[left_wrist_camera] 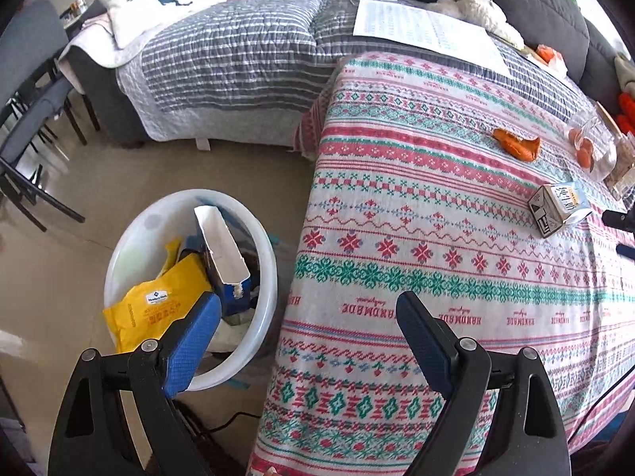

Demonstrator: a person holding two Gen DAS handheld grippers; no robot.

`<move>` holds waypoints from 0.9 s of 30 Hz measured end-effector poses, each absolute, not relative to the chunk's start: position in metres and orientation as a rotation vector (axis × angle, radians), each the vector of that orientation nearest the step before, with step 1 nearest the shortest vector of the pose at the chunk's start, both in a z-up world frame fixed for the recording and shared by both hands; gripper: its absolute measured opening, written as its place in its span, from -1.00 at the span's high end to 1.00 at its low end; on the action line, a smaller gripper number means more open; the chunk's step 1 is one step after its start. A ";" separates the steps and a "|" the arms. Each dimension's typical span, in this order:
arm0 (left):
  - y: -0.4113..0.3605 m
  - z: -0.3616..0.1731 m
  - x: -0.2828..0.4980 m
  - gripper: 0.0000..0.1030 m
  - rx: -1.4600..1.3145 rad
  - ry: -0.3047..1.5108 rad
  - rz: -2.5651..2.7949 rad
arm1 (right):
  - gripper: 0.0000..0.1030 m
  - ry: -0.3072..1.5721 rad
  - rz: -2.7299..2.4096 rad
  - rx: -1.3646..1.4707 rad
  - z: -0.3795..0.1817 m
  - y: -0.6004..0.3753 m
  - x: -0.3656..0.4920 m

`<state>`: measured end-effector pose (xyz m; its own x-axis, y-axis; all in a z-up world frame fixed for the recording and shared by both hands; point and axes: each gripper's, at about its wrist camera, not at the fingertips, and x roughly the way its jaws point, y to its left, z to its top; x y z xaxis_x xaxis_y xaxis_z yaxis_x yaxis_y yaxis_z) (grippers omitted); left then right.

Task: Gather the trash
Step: 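Reach for and grasp the light-blue milk carton with the right gripper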

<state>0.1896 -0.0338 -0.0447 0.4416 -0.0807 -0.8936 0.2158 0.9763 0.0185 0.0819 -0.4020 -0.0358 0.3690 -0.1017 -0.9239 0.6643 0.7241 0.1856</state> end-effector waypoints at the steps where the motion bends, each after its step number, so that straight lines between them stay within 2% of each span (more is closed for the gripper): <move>1: -0.033 -0.043 0.189 -0.78 0.143 1.092 -0.188 | -0.87 1.125 -0.510 0.499 -0.033 -0.395 0.089; 4: -0.027 -0.037 0.187 -0.78 0.176 1.063 -0.189 | -0.87 1.188 -0.457 0.238 -0.034 -0.372 0.107; 9: -0.009 -0.036 0.183 -0.78 0.156 1.071 -0.185 | -0.87 1.200 -0.289 -0.013 -0.049 -0.352 0.136; 15: 0.002 -0.031 0.176 -0.78 0.112 1.075 -0.207 | -0.85 1.210 -0.178 -0.091 -0.069 -0.347 0.175; 18: 0.004 -0.029 0.177 -0.78 0.116 1.073 -0.212 | -0.74 1.209 -0.123 -0.101 -0.074 -0.342 0.191; 22: 0.009 -0.024 0.178 -0.78 0.086 1.069 -0.224 | -0.73 1.238 -0.110 -0.057 -0.067 -0.336 0.196; 23: 0.010 -0.024 0.177 -0.78 0.087 1.069 -0.227 | -0.74 1.238 -0.103 -0.017 -0.064 -0.337 0.197; 26: 0.015 -0.026 0.177 -0.78 0.093 1.076 -0.222 | -0.99 1.244 -0.123 0.136 -0.053 -0.344 0.195; 27: 0.018 -0.026 0.176 -0.78 0.087 1.081 -0.222 | -0.98 1.248 -0.158 0.229 -0.050 -0.351 0.196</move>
